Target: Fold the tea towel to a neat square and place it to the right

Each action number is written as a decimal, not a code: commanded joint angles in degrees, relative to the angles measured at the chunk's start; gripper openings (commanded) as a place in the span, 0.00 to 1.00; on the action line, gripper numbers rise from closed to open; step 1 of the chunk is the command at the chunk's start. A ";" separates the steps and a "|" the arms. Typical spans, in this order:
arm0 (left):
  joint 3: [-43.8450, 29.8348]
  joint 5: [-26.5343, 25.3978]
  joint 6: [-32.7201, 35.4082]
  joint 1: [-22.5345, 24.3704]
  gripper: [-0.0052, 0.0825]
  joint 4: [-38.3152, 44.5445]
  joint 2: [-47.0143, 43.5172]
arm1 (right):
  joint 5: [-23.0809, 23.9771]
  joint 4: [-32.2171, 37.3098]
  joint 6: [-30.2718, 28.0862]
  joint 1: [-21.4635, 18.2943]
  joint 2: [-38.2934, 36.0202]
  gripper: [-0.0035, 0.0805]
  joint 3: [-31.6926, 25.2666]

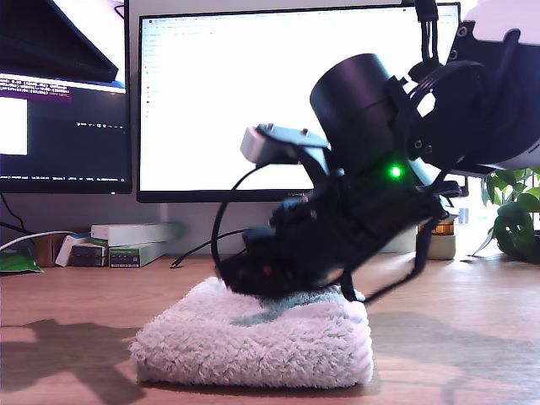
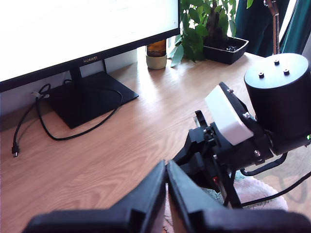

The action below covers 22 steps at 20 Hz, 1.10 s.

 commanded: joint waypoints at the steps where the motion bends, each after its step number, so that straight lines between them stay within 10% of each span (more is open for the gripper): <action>1: -0.98 0.04 -0.24 -0.20 0.04 0.02 -0.04 | -0.79 -0.50 0.28 0.00 -3.02 0.04 0.07; 7: -0.98 0.07 -0.24 -0.22 0.04 -1.90 -0.04 | -2.95 -20.24 0.02 -0.59 -16.15 0.04 0.07; 13: -0.98 0.26 -0.24 -0.24 0.03 -2.93 -0.04 | -8.09 -53.92 -2.60 -0.02 -23.54 0.04 4.28; 22: -0.98 3.21 -0.22 -0.24 0.03 -2.97 -0.04 | -10.49 -65.33 -16.72 0.85 -18.67 0.04 10.86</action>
